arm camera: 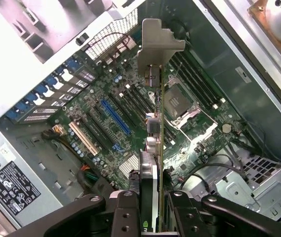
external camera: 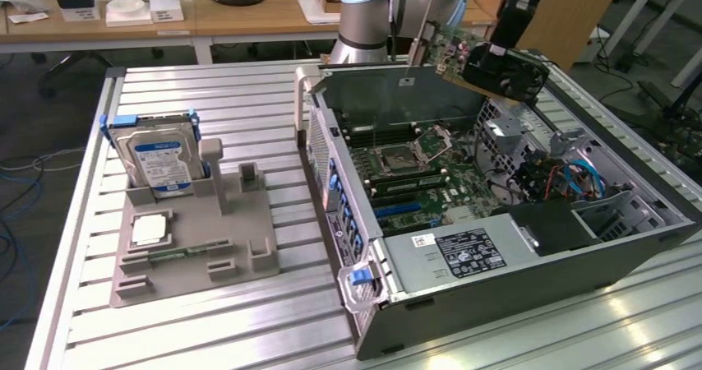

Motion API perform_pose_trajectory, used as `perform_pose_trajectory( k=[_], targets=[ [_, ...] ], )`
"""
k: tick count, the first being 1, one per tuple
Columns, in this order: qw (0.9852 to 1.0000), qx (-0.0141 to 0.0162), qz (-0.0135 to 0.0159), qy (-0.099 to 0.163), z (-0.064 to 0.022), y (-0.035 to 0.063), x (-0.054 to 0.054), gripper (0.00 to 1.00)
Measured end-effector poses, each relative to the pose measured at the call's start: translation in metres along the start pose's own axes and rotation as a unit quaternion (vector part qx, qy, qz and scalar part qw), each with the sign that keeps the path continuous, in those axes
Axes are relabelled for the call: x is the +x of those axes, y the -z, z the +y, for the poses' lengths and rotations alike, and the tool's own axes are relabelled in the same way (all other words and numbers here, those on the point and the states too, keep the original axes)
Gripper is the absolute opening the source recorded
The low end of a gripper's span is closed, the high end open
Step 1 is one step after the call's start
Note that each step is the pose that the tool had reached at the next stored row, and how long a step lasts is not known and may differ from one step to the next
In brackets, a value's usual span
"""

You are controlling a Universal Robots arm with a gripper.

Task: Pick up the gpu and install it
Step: 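Insert the gpu into the slot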

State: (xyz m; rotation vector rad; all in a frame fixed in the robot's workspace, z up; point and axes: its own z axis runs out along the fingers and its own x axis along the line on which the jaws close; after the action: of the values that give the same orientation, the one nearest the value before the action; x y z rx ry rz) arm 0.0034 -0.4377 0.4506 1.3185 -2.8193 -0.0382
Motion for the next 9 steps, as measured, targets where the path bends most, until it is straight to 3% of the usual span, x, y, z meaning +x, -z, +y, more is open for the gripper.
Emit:
perform_pose_trajectory(
  k=[9],
  targets=[
    [0.9994,0.0006,0.0013,0.035,-0.0006,0.0001,0.0007,0.27]
  ],
)
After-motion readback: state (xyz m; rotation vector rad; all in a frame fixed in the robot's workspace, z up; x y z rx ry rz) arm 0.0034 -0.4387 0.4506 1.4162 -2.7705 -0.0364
